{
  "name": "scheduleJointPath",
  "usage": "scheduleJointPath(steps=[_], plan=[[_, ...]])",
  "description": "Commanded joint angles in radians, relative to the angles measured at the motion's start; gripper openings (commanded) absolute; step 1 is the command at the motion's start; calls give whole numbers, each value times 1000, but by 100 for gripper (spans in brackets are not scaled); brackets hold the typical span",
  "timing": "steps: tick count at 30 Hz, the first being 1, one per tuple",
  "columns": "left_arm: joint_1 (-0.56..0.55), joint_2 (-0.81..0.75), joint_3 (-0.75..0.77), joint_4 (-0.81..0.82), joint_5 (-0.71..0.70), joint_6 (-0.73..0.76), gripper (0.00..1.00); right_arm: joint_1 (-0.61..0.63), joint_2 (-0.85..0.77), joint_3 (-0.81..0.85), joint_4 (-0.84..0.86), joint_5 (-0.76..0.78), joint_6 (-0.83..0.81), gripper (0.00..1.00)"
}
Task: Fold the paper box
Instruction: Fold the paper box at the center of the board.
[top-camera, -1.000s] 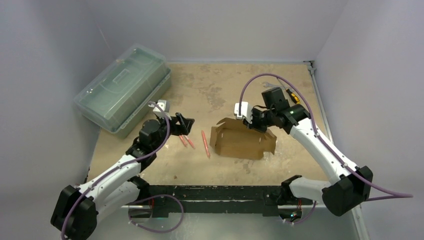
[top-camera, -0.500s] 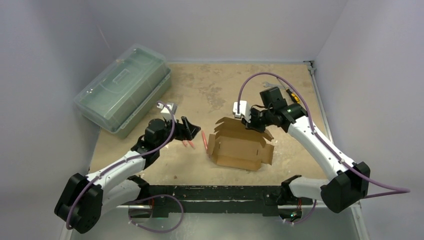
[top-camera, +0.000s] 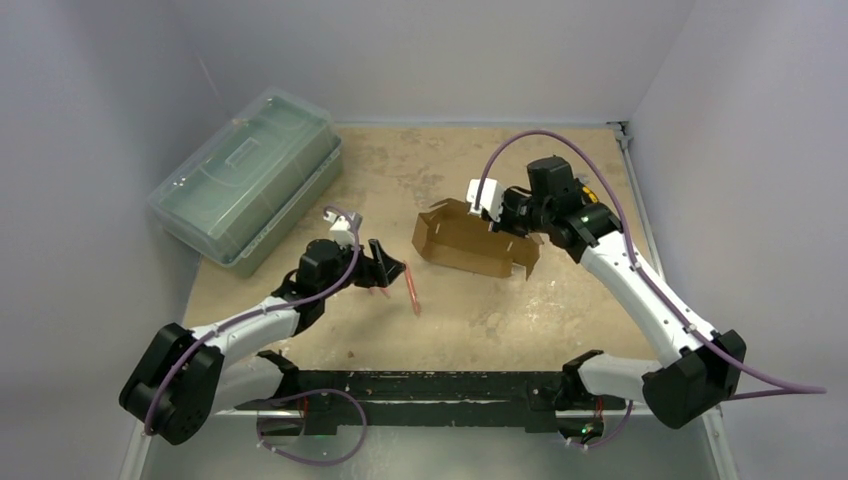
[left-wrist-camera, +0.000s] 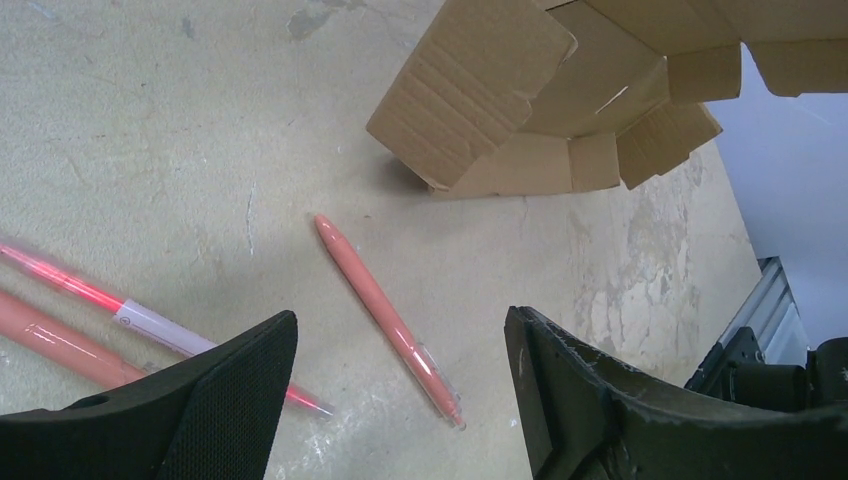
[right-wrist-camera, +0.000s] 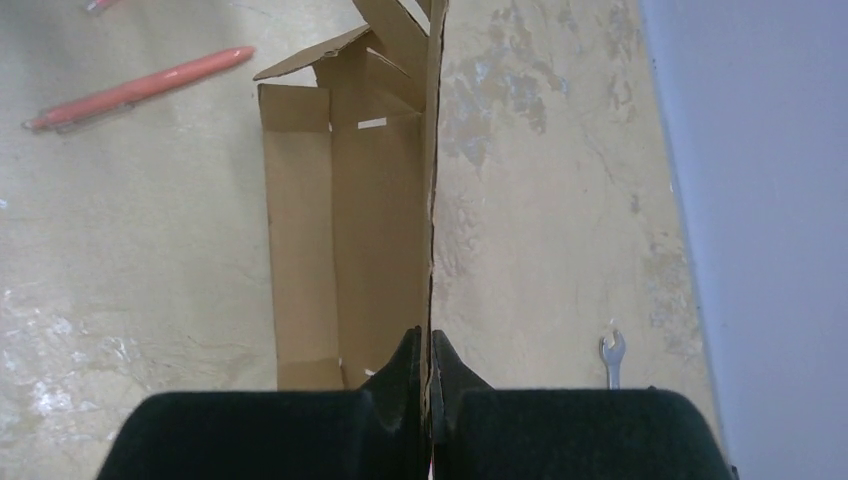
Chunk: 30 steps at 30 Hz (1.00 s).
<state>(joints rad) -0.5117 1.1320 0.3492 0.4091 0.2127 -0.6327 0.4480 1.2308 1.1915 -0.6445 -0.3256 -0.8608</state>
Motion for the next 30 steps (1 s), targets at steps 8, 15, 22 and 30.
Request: scheduleJointPath(steps=[8, 15, 22, 30], plan=[[1, 38, 6, 83, -9, 27, 76, 4, -59, -151, 92, 14, -35, 0], [1, 80, 4, 126, 45, 3, 76, 4, -93, -182, 46, -41, -24, 0], [-1, 208, 30, 200, 165, -59, 78, 4, -102, -142, 60, -1, -18, 0], [1, 287, 102, 260, 161, 23, 81, 4, -69, -28, 41, -19, -72, 0]])
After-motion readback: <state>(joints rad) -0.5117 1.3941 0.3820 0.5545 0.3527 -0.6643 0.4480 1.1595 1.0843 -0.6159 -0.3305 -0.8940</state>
